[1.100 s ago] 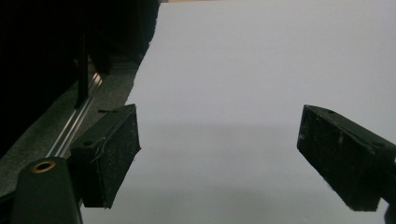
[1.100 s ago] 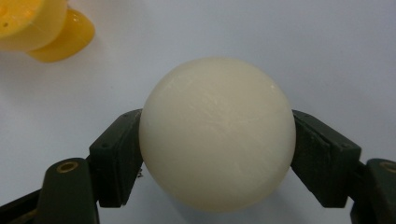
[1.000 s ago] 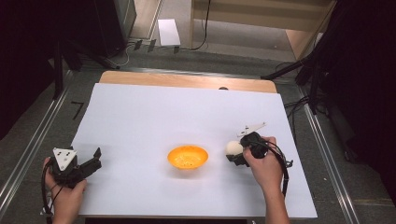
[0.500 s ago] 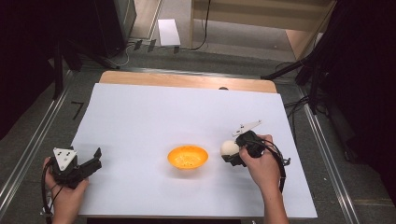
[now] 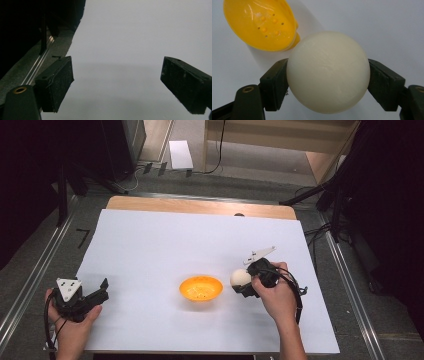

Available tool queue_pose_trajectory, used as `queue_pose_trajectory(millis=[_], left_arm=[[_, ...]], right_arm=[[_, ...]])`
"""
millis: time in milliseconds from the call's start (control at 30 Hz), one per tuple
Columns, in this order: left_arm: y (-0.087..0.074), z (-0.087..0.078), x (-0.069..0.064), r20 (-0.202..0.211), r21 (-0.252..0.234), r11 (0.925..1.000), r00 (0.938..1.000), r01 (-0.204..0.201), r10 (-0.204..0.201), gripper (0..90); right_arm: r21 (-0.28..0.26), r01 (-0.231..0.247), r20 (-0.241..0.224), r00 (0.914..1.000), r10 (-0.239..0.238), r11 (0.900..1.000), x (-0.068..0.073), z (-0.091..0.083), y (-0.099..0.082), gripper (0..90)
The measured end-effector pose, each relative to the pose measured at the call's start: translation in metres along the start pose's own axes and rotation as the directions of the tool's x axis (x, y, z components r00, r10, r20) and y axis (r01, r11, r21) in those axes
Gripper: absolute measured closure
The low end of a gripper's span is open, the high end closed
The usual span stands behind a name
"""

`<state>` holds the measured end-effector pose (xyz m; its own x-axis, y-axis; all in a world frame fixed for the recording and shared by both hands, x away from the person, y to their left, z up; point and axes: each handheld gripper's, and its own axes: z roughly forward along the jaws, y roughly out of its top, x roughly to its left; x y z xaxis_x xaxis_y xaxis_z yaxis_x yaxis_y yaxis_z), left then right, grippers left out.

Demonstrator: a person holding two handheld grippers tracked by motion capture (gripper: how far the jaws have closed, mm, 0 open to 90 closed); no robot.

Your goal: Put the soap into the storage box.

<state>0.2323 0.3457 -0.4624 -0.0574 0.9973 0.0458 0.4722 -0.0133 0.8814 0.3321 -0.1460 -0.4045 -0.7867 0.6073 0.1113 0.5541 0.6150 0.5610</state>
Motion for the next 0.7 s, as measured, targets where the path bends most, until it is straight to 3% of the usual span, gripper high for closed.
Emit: queue_pose_trajectory(millis=[700], left_arm=[[-0.001, 0.000, -0.004, -0.005, -0.005, 0.9994, 0.9994, -0.035, 0.035, 13.7]], right_arm=[[-0.006, 0.085, -0.050, 0.9951, -0.085, 0.9963, 0.023, 0.008, 0.031, 24.7]])
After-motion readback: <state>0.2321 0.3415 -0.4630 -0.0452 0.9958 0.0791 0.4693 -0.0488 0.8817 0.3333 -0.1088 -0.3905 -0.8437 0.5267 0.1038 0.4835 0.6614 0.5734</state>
